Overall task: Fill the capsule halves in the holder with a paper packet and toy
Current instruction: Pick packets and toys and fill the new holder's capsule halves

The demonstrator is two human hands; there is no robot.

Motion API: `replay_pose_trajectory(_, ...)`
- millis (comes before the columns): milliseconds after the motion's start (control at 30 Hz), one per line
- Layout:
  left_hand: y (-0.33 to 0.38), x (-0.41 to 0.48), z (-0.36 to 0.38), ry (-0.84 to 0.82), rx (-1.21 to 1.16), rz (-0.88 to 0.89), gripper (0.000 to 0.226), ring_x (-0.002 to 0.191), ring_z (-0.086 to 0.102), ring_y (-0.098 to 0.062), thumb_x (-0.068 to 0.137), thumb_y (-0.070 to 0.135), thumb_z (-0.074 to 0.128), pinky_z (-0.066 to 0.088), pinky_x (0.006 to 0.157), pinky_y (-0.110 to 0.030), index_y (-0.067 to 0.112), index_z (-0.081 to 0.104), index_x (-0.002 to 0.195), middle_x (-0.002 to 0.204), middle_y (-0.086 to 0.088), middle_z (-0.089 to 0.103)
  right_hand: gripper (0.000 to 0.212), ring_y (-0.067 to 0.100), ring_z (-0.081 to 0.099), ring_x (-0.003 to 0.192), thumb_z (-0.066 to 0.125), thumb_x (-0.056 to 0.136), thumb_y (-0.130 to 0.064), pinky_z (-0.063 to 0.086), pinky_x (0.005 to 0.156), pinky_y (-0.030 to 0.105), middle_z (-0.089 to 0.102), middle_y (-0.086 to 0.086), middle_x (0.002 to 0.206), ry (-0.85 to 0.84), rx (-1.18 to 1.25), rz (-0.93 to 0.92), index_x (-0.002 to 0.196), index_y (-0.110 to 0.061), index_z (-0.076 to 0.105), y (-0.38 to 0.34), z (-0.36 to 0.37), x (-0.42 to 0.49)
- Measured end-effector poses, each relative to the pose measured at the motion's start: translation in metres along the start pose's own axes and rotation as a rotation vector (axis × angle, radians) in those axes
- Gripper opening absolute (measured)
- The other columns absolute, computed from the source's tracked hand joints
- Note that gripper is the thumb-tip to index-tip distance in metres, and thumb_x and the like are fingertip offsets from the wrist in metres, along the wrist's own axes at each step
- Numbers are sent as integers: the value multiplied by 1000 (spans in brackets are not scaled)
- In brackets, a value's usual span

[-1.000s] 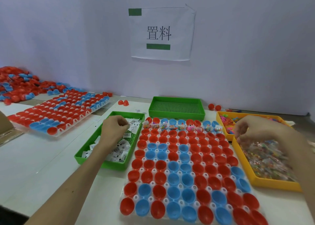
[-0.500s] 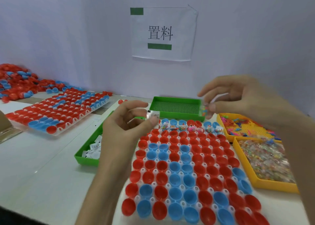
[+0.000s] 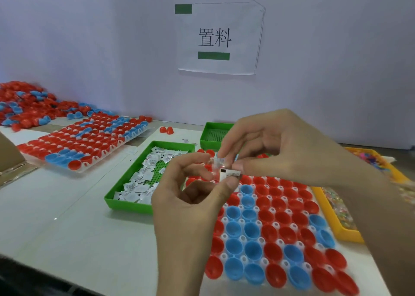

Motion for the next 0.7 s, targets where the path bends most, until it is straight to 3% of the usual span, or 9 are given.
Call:
replay_pose_trajectory(167,-8,0,3,-54,-39,-67,22,62,68,-9,57,31,84,52,55,-15,24,72,73,74,0,73,31,18,76,86,71,85,5,61,83,34,76,-2,97,-127,-2,74,103,-20,72,8,9,-1)
replay_pose_trajectory(267,-16,-1,2,-75,-57,-119,23,60,65,-10,55,34,84,50,54,-15,22,72,70,69,-1,71,25,14,75,91,70,89,-9,59,86,30,76,-6,102,-188,-28,110,108,-25,71,14,4,-3)
replay_pose_trajectory(367,-23,0,-4,-46,-86,-153,26,61,65,-10,51,35,85,49,54,-14,21,69,67,68,0,68,17,11,75,85,67,92,-14,56,80,18,77,-7,96,10,-124,154,104,-26,72,45,-41,-3)
replay_pose_trajectory(433,-26,2,-7,-49,-85,-159,34,62,67,-12,45,34,91,52,56,-16,21,70,68,68,1,68,19,15,75,82,64,93,-7,58,76,27,78,-4,88,274,-191,287,97,-23,74,97,-86,-13)
replay_pose_trajectory(500,-30,2,-8,-58,-114,-175,41,62,68,-14,40,28,96,54,58,-20,22,70,70,69,2,67,18,24,73,88,62,93,-2,56,84,40,77,5,91,463,-304,528,95,-15,74,164,-121,-37)
replay_pose_trajectory(600,-34,0,-4,-72,-148,-210,37,67,68,-14,45,38,95,53,63,-27,24,69,68,69,3,66,19,28,66,106,64,92,-6,49,88,34,72,13,117,416,-476,872,108,-9,74,256,-133,-80)
replay_pose_trajectory(700,-37,2,-1,-69,-161,-224,37,65,64,-9,40,38,92,52,65,-31,24,69,65,66,7,63,18,24,63,111,73,89,-19,44,82,28,67,8,128,294,-562,963,106,-14,76,299,-122,-97)
Point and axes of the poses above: each hand's wrist, its own x-axis towards the middle knuckle, its own z-axis out of the palm, y = z × x, the point moved 8 cm from there along x, towards the middle knuckle
